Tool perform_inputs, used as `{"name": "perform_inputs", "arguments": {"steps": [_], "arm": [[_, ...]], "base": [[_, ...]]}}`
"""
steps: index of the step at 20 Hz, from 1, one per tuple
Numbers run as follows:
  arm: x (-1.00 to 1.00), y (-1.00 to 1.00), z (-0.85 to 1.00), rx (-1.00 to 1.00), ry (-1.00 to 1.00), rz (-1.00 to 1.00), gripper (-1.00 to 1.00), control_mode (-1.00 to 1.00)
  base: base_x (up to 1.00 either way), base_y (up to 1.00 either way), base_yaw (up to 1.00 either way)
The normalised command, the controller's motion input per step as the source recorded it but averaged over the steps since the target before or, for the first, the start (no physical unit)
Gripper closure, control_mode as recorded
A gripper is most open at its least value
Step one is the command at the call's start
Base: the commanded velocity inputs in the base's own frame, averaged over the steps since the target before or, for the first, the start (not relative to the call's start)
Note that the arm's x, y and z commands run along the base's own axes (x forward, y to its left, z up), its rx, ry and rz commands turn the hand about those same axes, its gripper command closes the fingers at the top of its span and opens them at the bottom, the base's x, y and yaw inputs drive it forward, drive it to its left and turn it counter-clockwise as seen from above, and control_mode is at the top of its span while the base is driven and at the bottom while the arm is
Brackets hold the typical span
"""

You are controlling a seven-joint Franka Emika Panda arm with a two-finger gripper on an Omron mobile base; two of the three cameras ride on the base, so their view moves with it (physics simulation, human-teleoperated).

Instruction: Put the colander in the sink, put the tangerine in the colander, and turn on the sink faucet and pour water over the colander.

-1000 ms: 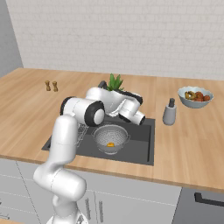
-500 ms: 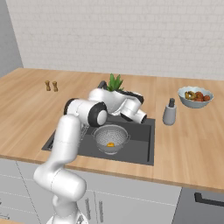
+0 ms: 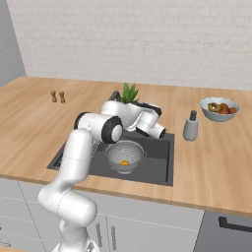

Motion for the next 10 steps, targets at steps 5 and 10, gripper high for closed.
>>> {"name": "perform_inputs", "arguments": {"steps": [5,10], "arm": [[0.07,0.00,-0.01,-0.10,0.03,-0.14,-1.00,-1.00],[0.03,0.12,0.00,-0.10,0.02,-0.15,-1.00,-1.00]], "base": [[0.00,0.00,0.00],[0.00,0.00,0.00]]}}
